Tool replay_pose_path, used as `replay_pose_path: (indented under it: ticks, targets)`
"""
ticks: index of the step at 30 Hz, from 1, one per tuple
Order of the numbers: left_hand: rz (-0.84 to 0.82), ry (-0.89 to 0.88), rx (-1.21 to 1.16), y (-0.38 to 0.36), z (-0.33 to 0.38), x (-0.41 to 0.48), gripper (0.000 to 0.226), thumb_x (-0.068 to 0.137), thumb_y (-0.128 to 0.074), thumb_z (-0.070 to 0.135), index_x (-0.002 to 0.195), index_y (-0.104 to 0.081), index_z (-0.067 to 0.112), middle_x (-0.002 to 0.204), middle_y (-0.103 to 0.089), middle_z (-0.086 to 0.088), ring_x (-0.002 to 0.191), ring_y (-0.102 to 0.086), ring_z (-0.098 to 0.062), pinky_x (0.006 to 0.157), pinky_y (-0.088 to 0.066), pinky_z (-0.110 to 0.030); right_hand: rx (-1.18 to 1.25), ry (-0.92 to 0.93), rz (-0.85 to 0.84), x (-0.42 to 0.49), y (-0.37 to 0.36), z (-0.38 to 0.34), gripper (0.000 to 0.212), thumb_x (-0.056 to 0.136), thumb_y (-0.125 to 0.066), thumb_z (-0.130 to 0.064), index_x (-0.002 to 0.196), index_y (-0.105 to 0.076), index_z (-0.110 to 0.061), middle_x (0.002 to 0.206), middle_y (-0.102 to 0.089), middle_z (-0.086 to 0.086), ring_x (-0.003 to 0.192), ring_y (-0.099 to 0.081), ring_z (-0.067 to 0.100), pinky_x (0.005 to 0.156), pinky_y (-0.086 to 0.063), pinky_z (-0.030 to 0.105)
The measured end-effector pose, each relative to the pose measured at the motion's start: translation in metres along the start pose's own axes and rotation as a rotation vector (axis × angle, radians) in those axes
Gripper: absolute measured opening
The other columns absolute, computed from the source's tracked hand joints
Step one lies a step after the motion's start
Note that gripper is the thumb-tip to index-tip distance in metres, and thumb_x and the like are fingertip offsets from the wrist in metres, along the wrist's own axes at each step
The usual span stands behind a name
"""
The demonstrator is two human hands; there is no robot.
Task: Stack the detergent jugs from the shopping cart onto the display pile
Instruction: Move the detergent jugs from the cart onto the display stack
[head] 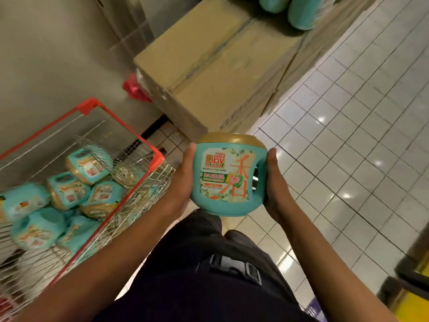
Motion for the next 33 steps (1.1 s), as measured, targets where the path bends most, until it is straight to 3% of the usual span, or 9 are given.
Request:
replay_pose_path:
  ticks: [9,12,16,20,22,25,27,29,33]
  targets:
    - [-0.016,-0.095,-0.002,-0.039,0.085,0.093,0.075,0.103,-0.023,0.076,0.128,-0.074,0.028,0.119,-0.079,-0.008,0.11,-0.077,-0.027,0.082,-0.066,-0.04,-0.041,0.017,0.007,0.093,0.033,-0.092,0.077,0.1,-0.02,-0.081,0.112,-0.077,-0.032,0.11,-0.077,0.005,0.102,-0.076,0.029,0.091,-0.064,0.049]
    - [0.01,-0.126,-0.018,-0.046,0.117,0.126,0.08,0.098,-0.027,0.08,0.127,-0.074,0.023,0.118,-0.079,-0.011,0.109,-0.077,-0.031,0.092,-0.062,-0.051,-0.063,0.044,-0.021,0.13,0.034,-0.126,0.079,0.099,-0.021,-0.083,0.116,-0.076,-0.03,0.114,-0.074,0.012,0.105,-0.074,0.037,0.096,-0.061,0.058]
    - [0.021,-0.118,-0.068,-0.05,0.151,0.162,0.075,0.096,-0.027,0.081,0.115,-0.08,0.032,0.112,-0.081,-0.009,0.104,-0.079,-0.027,0.077,-0.065,-0.037,-0.037,0.037,-0.061,0.175,0.029,-0.165,0.077,0.096,-0.026,-0.084,0.111,-0.078,-0.031,0.114,-0.072,0.02,0.099,-0.068,0.034,0.1,-0.051,0.07]
    - [0.006,-0.122,-0.099,-0.047,0.174,0.192,0.081,0.088,-0.035,0.091,0.131,-0.073,0.033,0.125,-0.078,-0.003,0.117,-0.074,-0.024,0.097,-0.061,-0.046,-0.097,0.058,-0.124,0.217,0.02,-0.2,0.075,0.098,-0.023,-0.081,0.1,-0.08,-0.033,0.111,-0.071,0.023,0.1,-0.068,0.033,0.102,-0.052,0.065]
    - [0.028,-0.137,-0.084,-0.044,0.181,0.205,0.094,0.071,-0.045,0.102,0.133,-0.071,0.036,0.127,-0.077,0.005,0.12,-0.073,-0.017,0.097,-0.061,-0.039,-0.165,0.073,-0.138,0.239,0.017,-0.217,0.079,0.103,-0.019,-0.076,0.102,-0.078,-0.023,0.111,-0.072,0.022,0.099,-0.072,0.03,0.102,-0.057,0.06]
    - [0.174,-0.153,-0.069,-0.028,0.191,0.223,0.106,0.06,-0.048,0.107,0.139,-0.066,0.038,0.132,-0.072,0.017,0.126,-0.067,-0.008,0.107,-0.055,-0.034,-0.293,0.07,-0.197,0.277,0.011,-0.241,0.079,0.104,-0.015,-0.073,0.099,-0.079,-0.028,0.102,-0.081,-0.002,0.097,-0.078,0.011,0.084,-0.063,0.039]
    - [0.214,-0.165,-0.076,-0.023,0.197,0.233,0.094,0.07,-0.048,0.1,0.144,-0.058,0.043,0.141,-0.065,0.023,0.133,-0.06,-0.002,0.118,-0.047,-0.036,-0.275,0.025,-0.24,0.301,0.007,-0.249,0.072,0.101,-0.019,-0.076,0.096,-0.081,-0.039,0.095,-0.079,-0.023,0.09,-0.074,-0.007,0.078,-0.054,0.031]
    - [0.224,-0.2,-0.099,-0.021,0.203,0.241,0.061,0.087,-0.048,0.087,0.136,-0.055,0.051,0.136,-0.065,0.032,0.133,-0.058,0.003,0.115,-0.048,-0.03,-0.219,0.011,-0.299,0.321,0.003,-0.258,0.063,0.093,-0.033,-0.082,0.106,-0.079,-0.042,0.099,-0.077,-0.031,0.092,-0.07,-0.016,0.085,-0.049,0.034]
    - [0.266,-0.273,-0.144,-0.019,0.205,0.247,0.044,0.101,-0.047,0.064,0.144,-0.04,0.058,0.144,-0.055,0.038,0.142,-0.05,0.001,0.113,-0.051,-0.031,-0.26,0.078,-0.538,0.346,-0.014,-0.281,0.041,0.098,-0.038,-0.074,0.123,-0.069,-0.061,0.132,-0.066,-0.035,0.124,-0.058,-0.016,0.1,-0.044,0.025]
Point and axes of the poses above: each hand's wrist, its own x-axis towards the middle knuckle, its own y-axis out of the back of the hand, z = x × y, the point moved 8 cm from there along x, towards the middle knuckle
